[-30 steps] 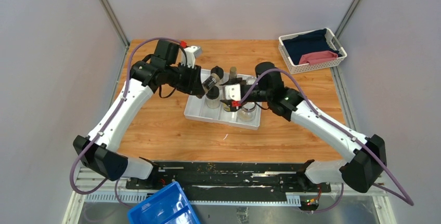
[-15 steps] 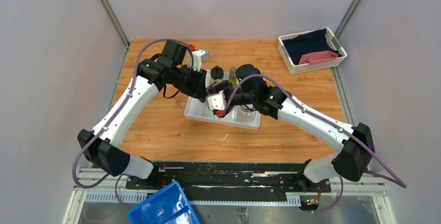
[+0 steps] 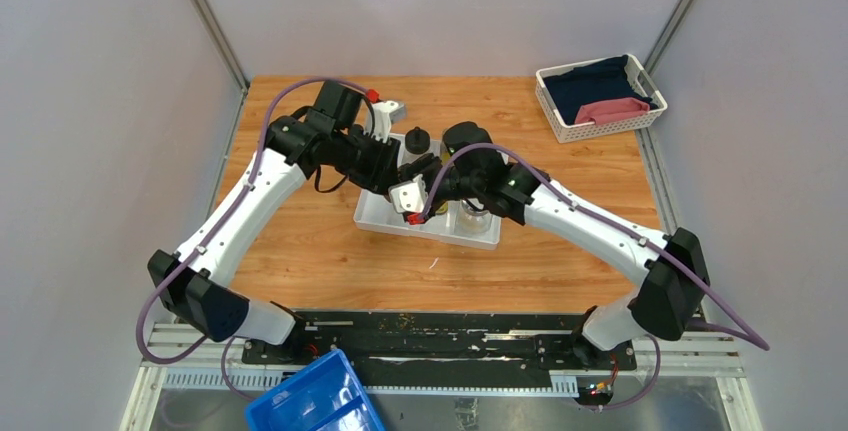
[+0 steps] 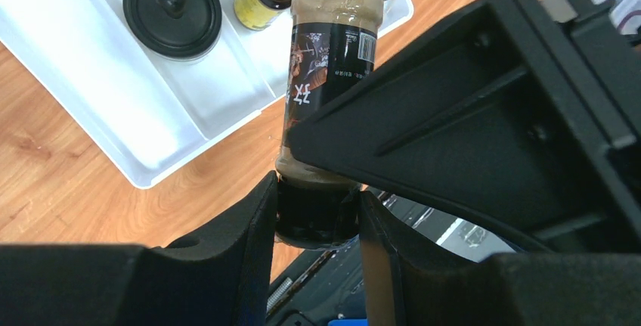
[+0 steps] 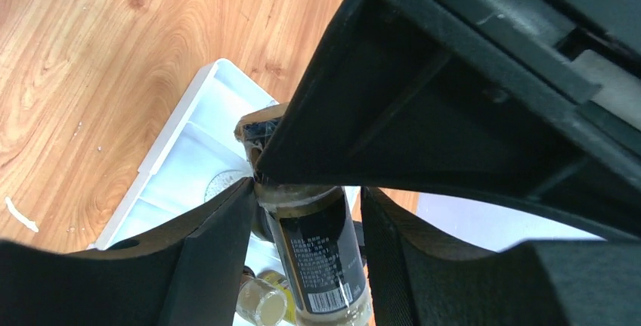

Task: Organize the condiment bottles
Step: Place the bottle in the storage box.

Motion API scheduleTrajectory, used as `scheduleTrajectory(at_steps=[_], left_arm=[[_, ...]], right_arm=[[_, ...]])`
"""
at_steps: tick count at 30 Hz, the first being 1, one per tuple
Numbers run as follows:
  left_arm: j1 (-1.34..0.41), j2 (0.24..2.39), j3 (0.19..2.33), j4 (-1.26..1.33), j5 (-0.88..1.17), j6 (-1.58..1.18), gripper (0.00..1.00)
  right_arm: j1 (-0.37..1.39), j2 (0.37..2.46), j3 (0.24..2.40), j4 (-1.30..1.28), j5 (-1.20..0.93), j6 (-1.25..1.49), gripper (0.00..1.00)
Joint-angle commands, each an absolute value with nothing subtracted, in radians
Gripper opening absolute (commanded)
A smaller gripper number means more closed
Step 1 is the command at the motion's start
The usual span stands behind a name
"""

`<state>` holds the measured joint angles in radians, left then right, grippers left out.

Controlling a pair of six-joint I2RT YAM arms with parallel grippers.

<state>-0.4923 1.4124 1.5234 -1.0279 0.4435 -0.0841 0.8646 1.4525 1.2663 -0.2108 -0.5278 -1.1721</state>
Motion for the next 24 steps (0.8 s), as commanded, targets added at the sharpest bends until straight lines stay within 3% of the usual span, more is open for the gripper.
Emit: scheduleTrajectory(at_steps=[1, 6, 9, 12, 13, 19, 24], left_arm=[[-0.508, 1.374, 1.516, -1.039, 0.485, -0.077, 0.00], [-0.509, 1.374, 1.523, -1.038, 0.490, -0.076, 0.00], [-0.509, 1.374, 1.523, -1.039, 0.489, -0.075, 0.00], [-0.512, 1.376, 1.523, -1.038, 0.493, -0.075, 0.00], [-0.512, 1.375, 1.524, -1.038, 0.487, -0.076, 0.00], [-0.512, 1.376, 1.541, -1.037, 0.444, -0.091, 0.00], [-0.512, 1.368, 1.559, -1.034, 0.408, -0.105, 0.13]], right_arm=[[0.881, 1.474, 1.304, -0.246, -0.516, -1.195, 0.55], [0.881, 1.492, 1.315, -0.263, -0.508, -1.196, 0.45], [0.880, 1.495, 1.319, -0.268, -0.503, -1.195, 0.28], [0.881, 1.494, 1.321, -0.270, -0.501, -1.192, 0.03], [0.880, 1.494, 1.322, -0.270, -0.500, -1.189, 0.00], [0.880, 1.496, 1.341, -0.273, -0.507, -1.160, 0.00], [0.880, 1.500, 1.357, -0.273, -0.510, -1.133, 0.00]])
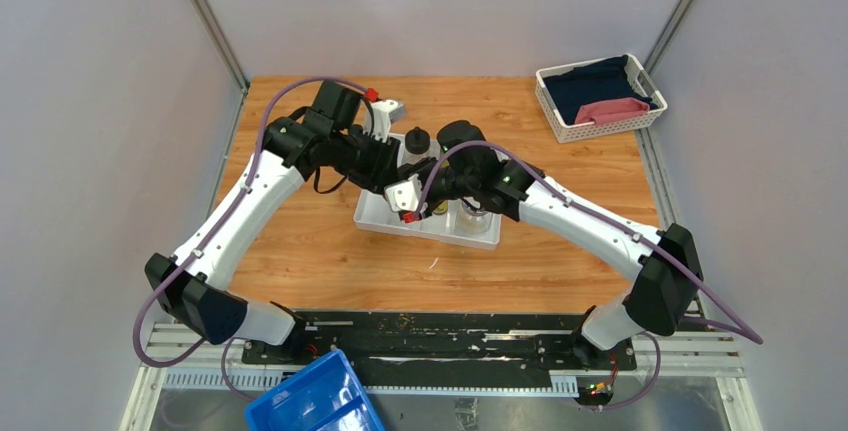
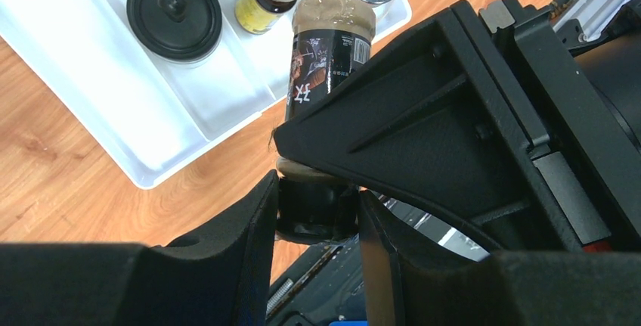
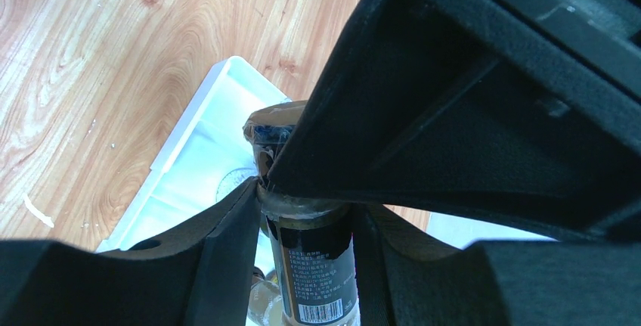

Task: Organize the condiment bottles
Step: Place the bottle in the storage box.

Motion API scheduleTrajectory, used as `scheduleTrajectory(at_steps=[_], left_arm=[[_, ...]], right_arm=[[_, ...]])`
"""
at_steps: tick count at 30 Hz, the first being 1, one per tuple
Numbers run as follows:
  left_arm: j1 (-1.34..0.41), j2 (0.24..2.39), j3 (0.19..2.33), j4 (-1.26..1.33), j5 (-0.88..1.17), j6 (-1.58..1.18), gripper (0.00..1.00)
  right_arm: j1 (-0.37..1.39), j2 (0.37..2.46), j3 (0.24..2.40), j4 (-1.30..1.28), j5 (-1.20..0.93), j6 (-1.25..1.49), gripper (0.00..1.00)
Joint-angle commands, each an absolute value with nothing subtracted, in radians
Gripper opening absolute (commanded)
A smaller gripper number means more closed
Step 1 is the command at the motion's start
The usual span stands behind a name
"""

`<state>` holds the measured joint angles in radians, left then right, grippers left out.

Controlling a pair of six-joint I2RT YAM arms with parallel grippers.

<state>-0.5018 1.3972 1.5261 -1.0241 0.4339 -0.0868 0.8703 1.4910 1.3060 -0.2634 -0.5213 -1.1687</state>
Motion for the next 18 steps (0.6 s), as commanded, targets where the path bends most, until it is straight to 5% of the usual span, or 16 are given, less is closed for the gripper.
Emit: scheduleTrajectory(at_steps=[1, 11, 18], left_arm=[[-0.512, 1.366, 1.565, -1.033, 0.388, -0.110, 0.17], [-0.512, 1.335, 1.572, -0.981, 0.308, -0.150, 0.56], [-0.512, 1.326, 1.551, -0.968, 0.296, -0.157, 0.67]], right_arm=[[0.880, 1.500, 1.361, -0.273, -0.511, -1.128, 0.00], [0.879, 1.496, 1.374, -0.264, -0.528, -1.095, 0.00], [0.877, 1.494, 1.370, -0.233, -0.532, -1.075, 0.00]])
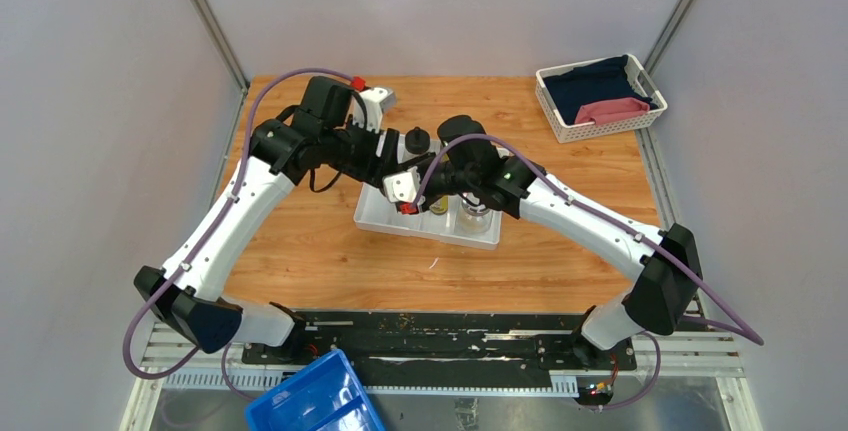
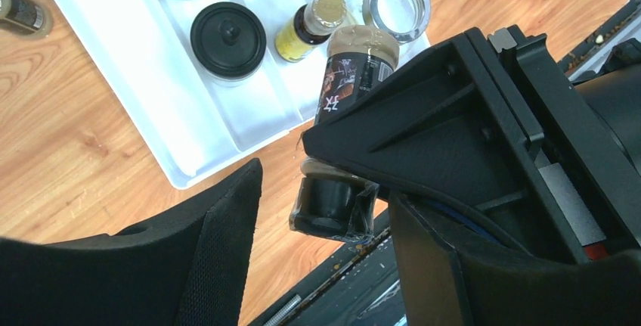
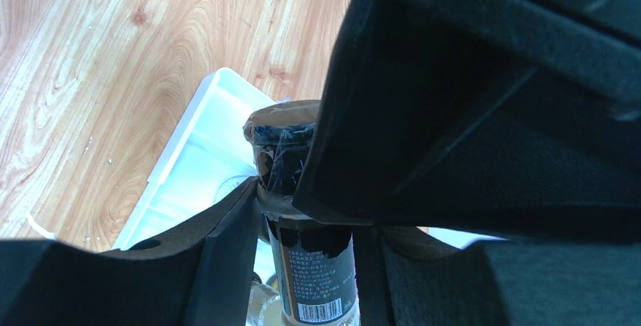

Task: Organize the condiment bottles
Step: Place the bottle in the storage box.

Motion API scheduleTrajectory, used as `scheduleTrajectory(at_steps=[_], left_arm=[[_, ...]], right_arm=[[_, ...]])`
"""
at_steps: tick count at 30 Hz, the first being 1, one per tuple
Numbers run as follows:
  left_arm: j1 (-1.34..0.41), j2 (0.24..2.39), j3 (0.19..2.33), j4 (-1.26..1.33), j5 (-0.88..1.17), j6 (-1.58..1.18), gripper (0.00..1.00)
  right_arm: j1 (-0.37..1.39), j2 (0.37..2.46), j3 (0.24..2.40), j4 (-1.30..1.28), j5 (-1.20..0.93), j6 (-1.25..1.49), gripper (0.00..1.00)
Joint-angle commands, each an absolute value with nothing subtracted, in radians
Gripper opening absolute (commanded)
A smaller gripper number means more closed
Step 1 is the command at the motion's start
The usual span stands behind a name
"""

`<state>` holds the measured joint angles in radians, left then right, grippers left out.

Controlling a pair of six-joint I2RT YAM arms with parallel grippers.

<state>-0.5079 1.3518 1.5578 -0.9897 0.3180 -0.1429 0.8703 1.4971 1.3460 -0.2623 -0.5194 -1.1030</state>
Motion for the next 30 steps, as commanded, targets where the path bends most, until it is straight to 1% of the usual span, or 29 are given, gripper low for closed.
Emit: scheduleTrajectory(at_steps=[1, 5, 9, 13, 17, 19, 23, 30], left_arm=[[-0.512, 1.323, 1.551, -0.964, 0.287, -0.159, 0.67], [-0.512, 1.299, 1.549, -0.927, 0.219, -0.178, 0.68], [-0.512, 1.225, 1.498, -0.807, 0.019, -0.234, 0.68], [-0.511, 1.072, 1.339, -0.574, -0.231, -0.351, 0.71], [-0.510, 0.945, 1.193, -0.366, -0.366, -0.403, 0.71], [-0.510, 0.931, 1.161, -0.321, -0.389, -0.402, 0.71], [-0.511, 0.932, 1.090, -0.231, -0.362, -0.409, 0.71], [-0.511, 0.905, 0.914, 0.034, -0.307, -0.429, 0.70]], right_arm=[[0.877, 1.495, 1.369, -0.227, -0.530, -1.073, 0.00], [0.869, 1.511, 1.384, -0.200, -0.524, -1.041, 0.00], [0.850, 1.538, 1.409, -0.160, -0.522, -0.981, 0.00], [0.827, 1.577, 1.443, -0.108, -0.526, -0.905, 0.00], [0.795, 1.632, 1.482, -0.064, -0.535, -0.825, 0.00], [0.779, 1.655, 1.493, -0.031, -0.547, -0.784, 0.00], [0.745, 1.686, 1.505, 0.059, -0.564, -0.686, 0.00], [0.666, 1.707, 1.477, 0.300, -0.625, -0.384, 0.00]])
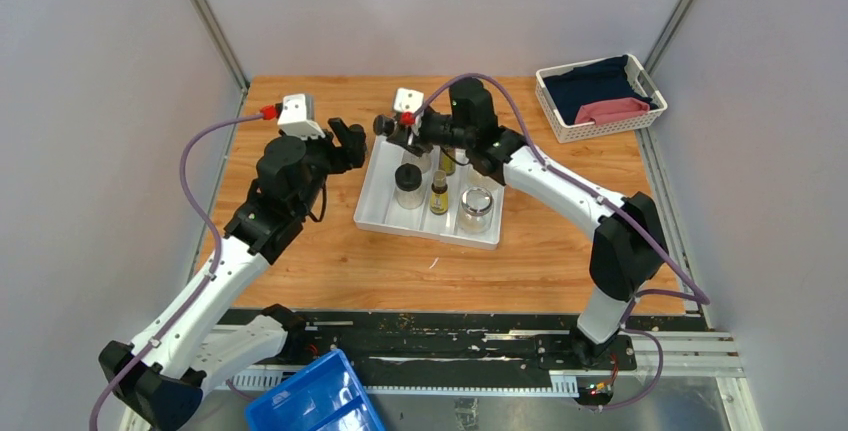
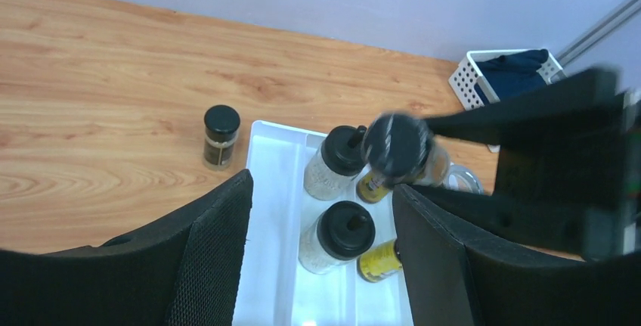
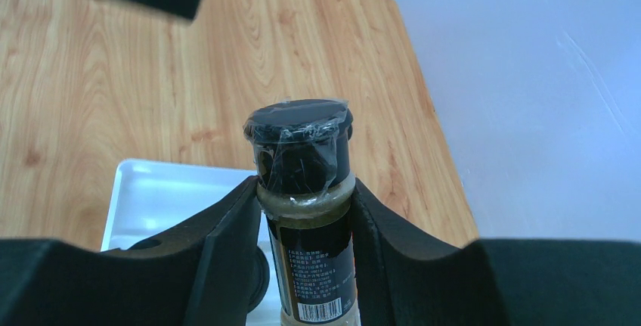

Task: Organize the condiment bottles
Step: Place the bottle in the storage box.

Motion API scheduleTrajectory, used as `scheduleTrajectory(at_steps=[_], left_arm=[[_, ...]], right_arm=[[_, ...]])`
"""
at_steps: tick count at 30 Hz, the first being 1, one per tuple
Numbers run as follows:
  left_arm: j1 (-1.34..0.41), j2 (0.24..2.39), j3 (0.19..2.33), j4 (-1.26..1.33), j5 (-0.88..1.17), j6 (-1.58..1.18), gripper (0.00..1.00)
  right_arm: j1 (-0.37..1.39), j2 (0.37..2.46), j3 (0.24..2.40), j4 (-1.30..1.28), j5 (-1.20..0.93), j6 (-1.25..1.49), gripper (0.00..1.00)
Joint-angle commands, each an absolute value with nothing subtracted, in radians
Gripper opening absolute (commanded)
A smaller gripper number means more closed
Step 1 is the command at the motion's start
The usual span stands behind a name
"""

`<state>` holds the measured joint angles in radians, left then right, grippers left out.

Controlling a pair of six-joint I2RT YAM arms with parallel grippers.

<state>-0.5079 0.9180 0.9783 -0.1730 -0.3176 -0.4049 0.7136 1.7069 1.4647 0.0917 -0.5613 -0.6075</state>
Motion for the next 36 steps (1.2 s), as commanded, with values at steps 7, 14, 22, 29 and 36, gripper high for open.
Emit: scheduleTrajectory(at_steps=[7, 14, 22, 29, 36], left_arm=[[-0.510, 0.923, 0.818, 0.228, -0.259, -0.438, 0.70], [-0.509, 0.949, 0.777, 0.390, -0.212, -0.428, 0.70], [-0.509, 1.022, 0.818, 0.414, -0.146, -0.424, 0.70], [-0.509, 1.094, 0.870, 0.428, -0.109, -0.415, 0.70], [-0.509, 1.142, 0.904, 0.440, -0.103, -0.396, 0.69]], right_arm=[[0.624, 1.746, 1.497, 0.439, -0.643, -0.144, 0.00], [0.590, 1.796, 1.484, 0.610, -0.681, 0.108, 0.00], [0.591, 1.833, 1.479, 0.699, -0.719, 0.206, 0.00], [0.596, 1.843, 1.470, 0.705, -0.740, 0.221, 0.00], [0.610, 1.849, 1.452, 0.701, -0.769, 0.218, 0.00]])
